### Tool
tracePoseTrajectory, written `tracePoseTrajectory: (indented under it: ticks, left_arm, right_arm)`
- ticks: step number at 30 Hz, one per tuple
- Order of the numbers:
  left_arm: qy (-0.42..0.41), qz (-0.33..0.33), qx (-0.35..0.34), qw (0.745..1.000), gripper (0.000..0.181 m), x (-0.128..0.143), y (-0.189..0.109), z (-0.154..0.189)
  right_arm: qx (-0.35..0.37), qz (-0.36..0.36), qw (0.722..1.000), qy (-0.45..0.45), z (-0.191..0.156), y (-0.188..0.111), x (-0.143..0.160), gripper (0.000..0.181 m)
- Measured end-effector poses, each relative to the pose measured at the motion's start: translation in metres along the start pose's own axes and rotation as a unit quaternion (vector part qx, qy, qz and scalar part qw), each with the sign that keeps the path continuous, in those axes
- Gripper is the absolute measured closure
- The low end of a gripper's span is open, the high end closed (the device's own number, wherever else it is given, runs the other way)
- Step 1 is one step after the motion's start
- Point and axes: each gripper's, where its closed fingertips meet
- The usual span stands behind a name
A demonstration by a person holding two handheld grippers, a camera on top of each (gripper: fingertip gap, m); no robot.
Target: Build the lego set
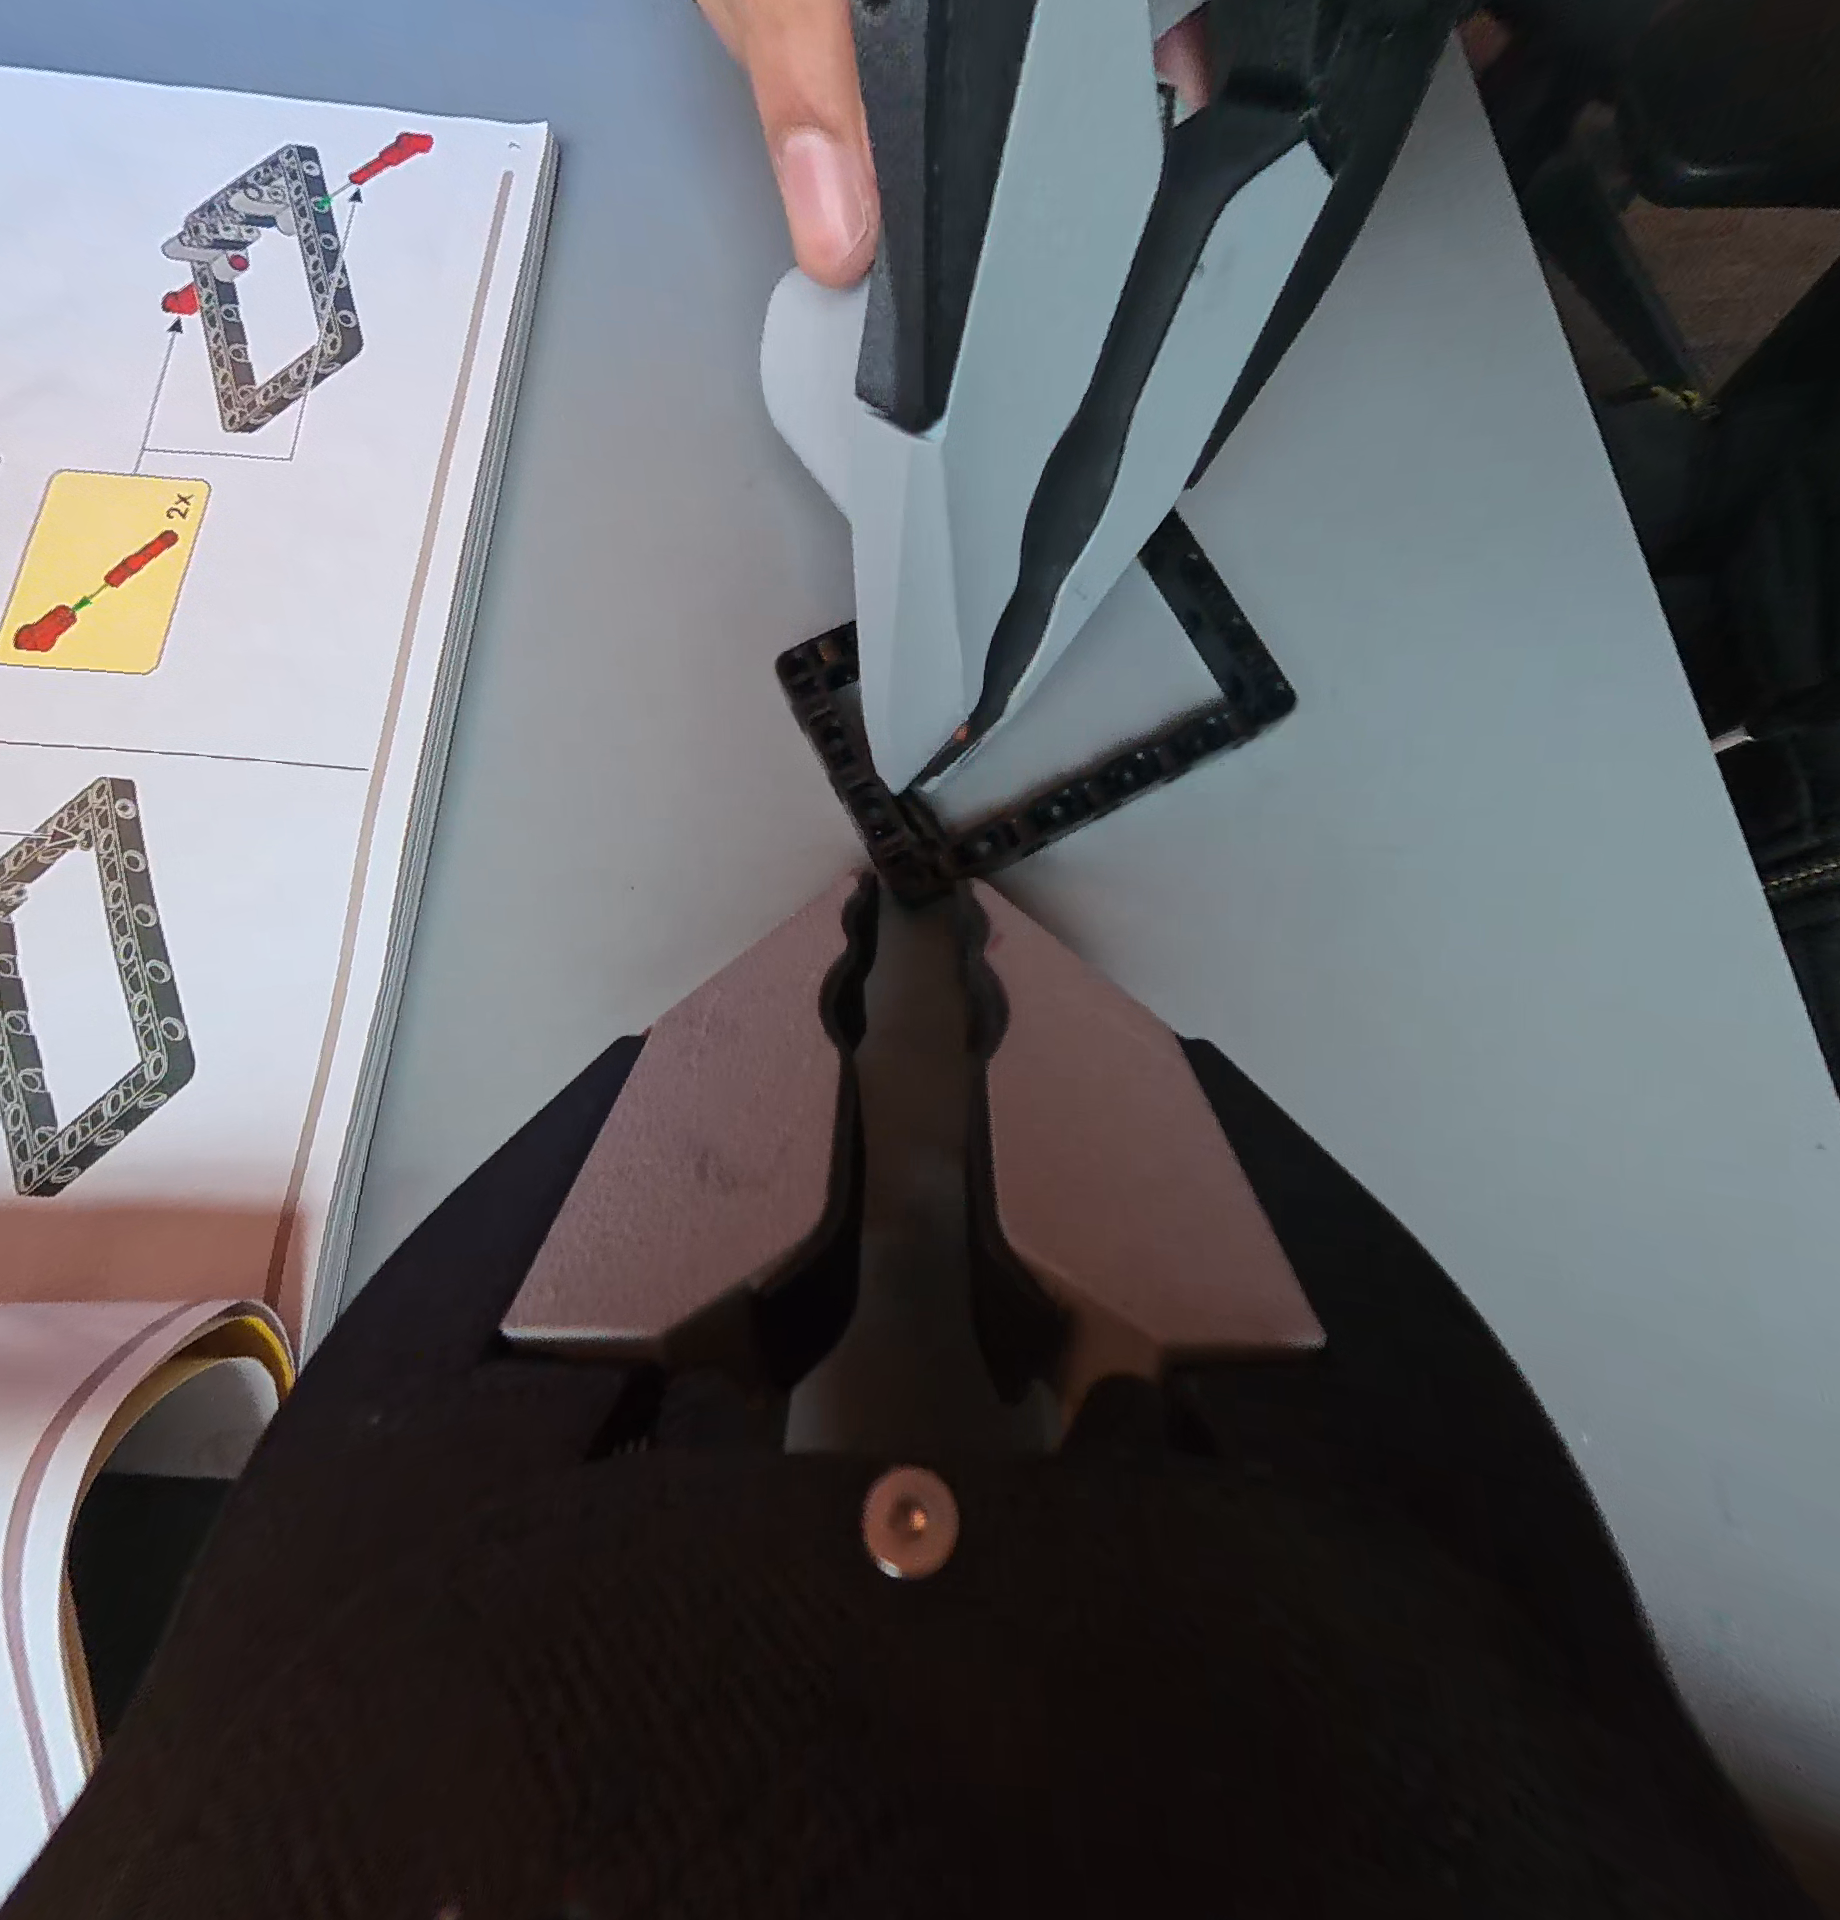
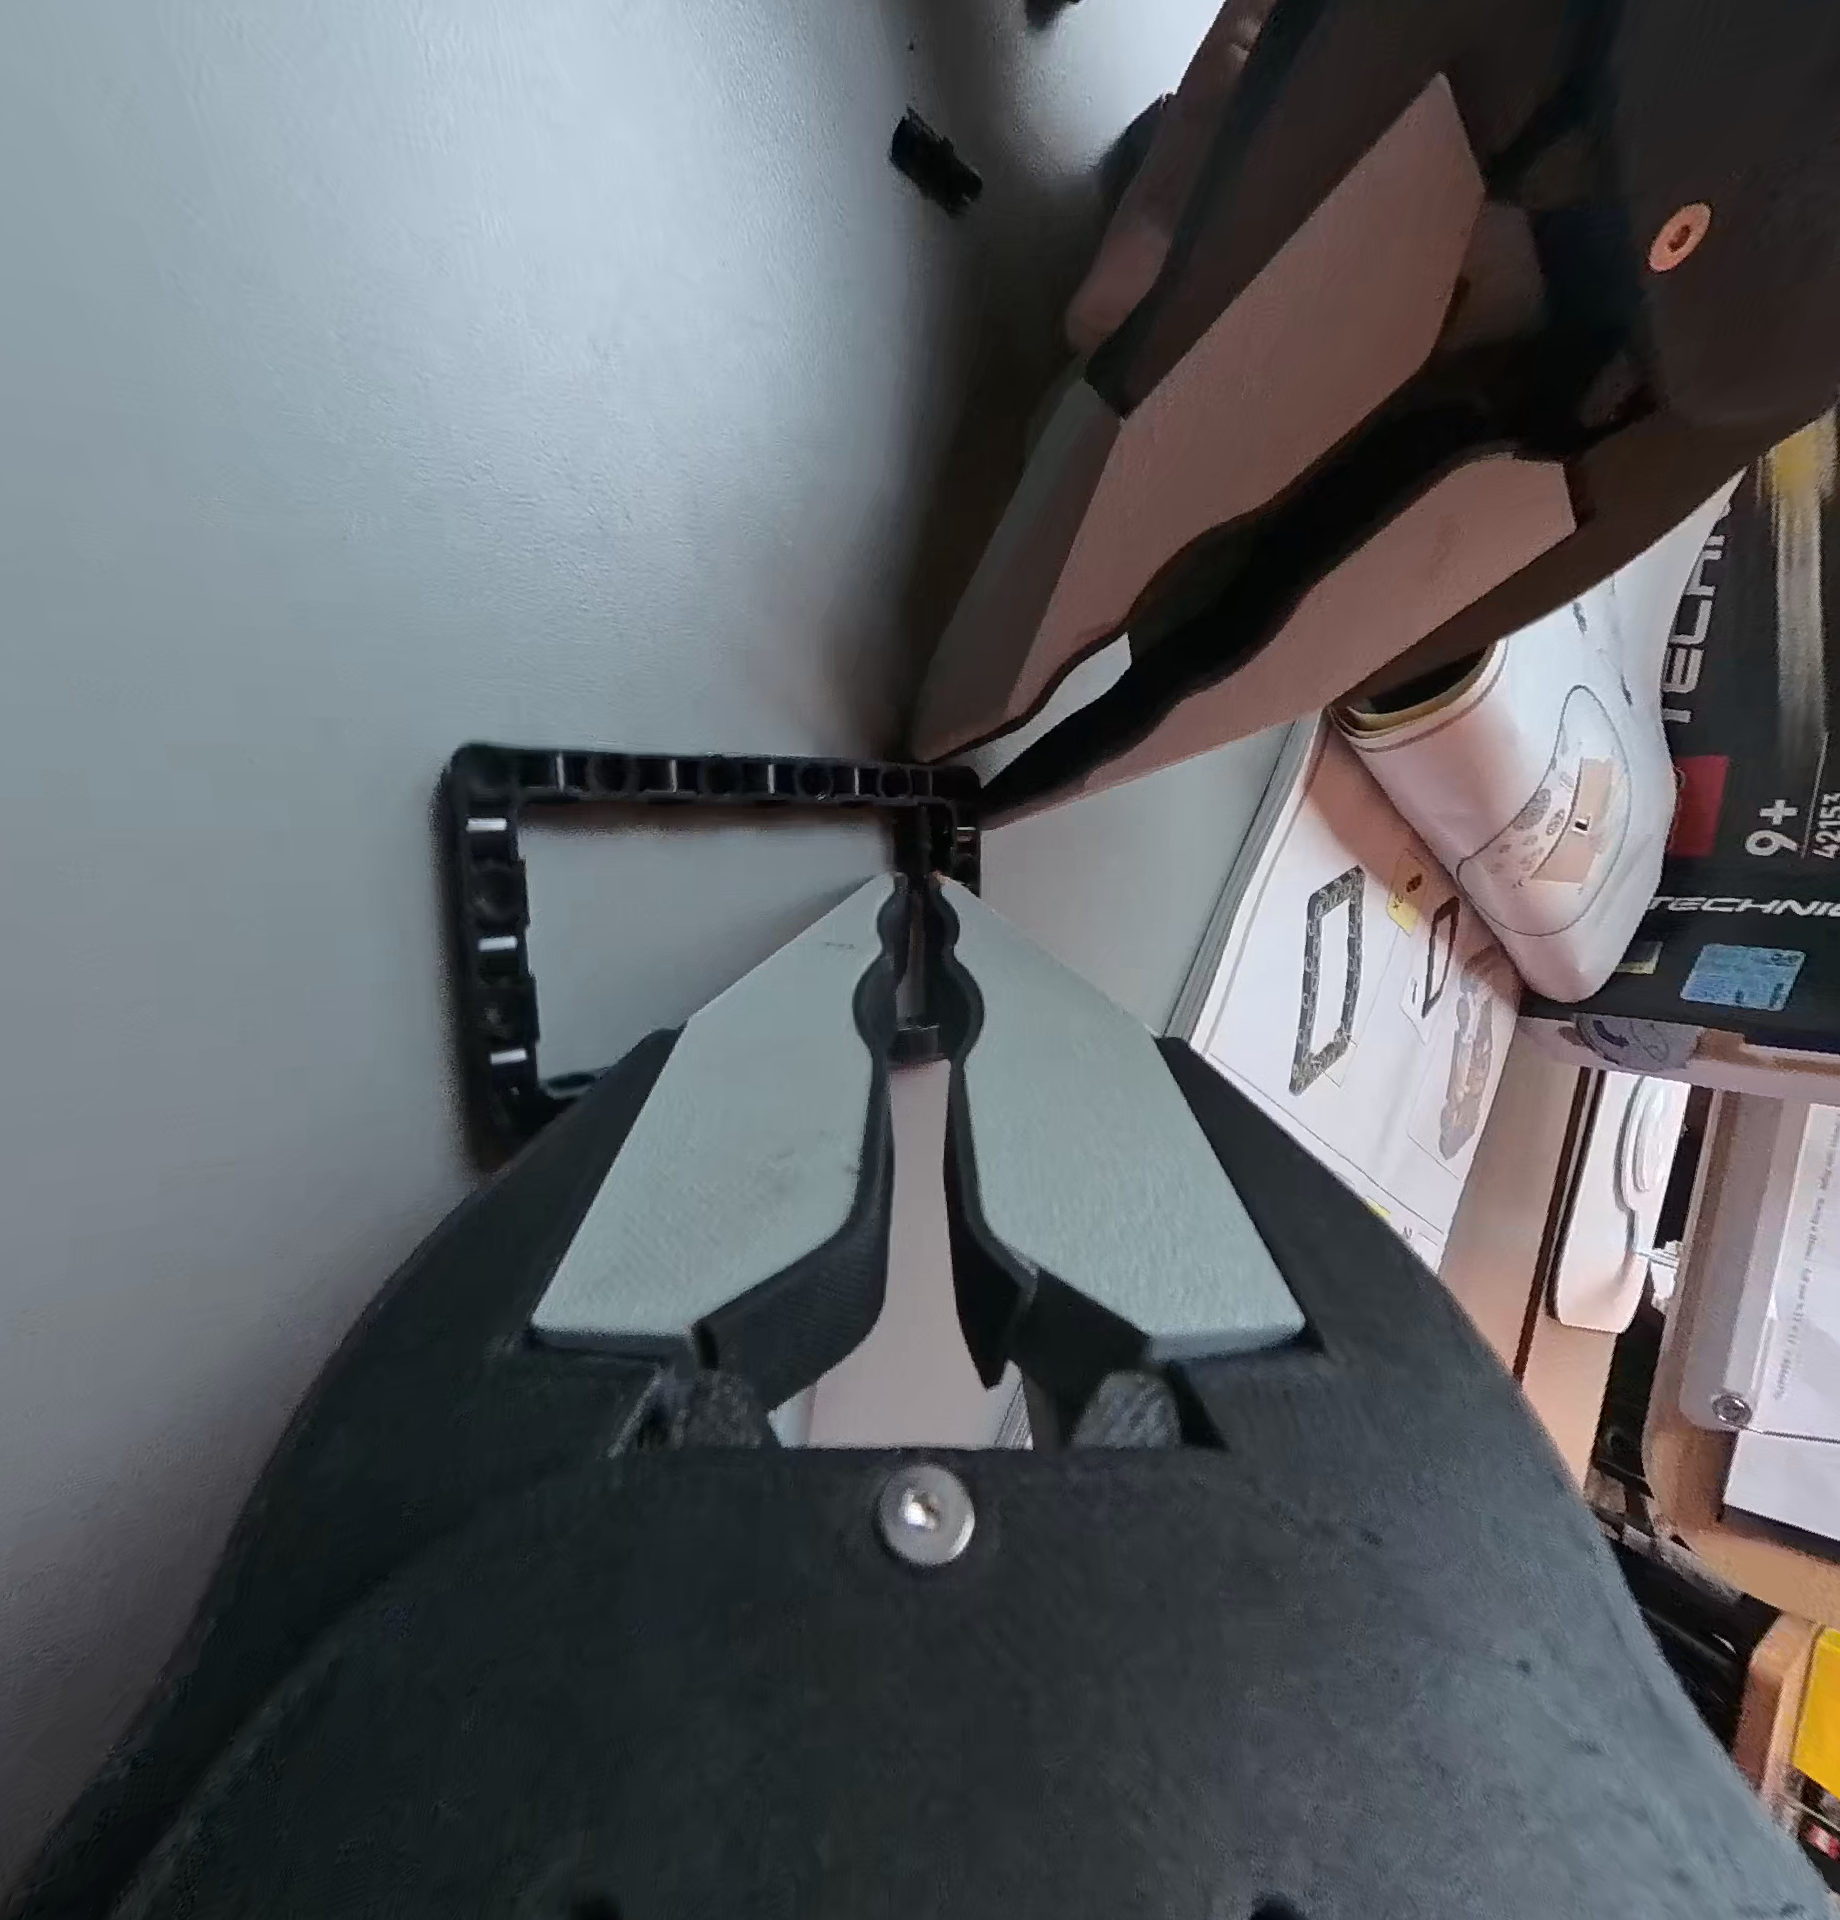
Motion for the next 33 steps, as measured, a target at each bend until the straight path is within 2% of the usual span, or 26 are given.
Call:
tracePoseTrajectory:
  ticks: [12,23,33]
  left_arm:
    - [0.003,-0.001,0.002,1.0,0.172,-0.001,0.001,0.002]
    - [0.001,-0.001,0.0,1.0,0.173,-0.001,0.001,0.001]
    - [0.005,0.0,-0.004,1.0,0.173,-0.001,0.001,0.001]
  right_arm:
    - [-0.068,0.027,0.997,0.003,-0.004,-0.005,-0.006,0.181]
    - [-0.082,-0.002,0.996,0.025,-0.005,-0.002,0.004,0.181]
    - [-0.094,0.038,0.993,0.059,-0.005,-0.002,0.003,0.181]
Point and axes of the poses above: each gripper's, where its closed fingertips meet, y out along the fingers, x out of its underside, z = x × y across the jaws, and after that the axes turned 11 degrees about -y, right-handed
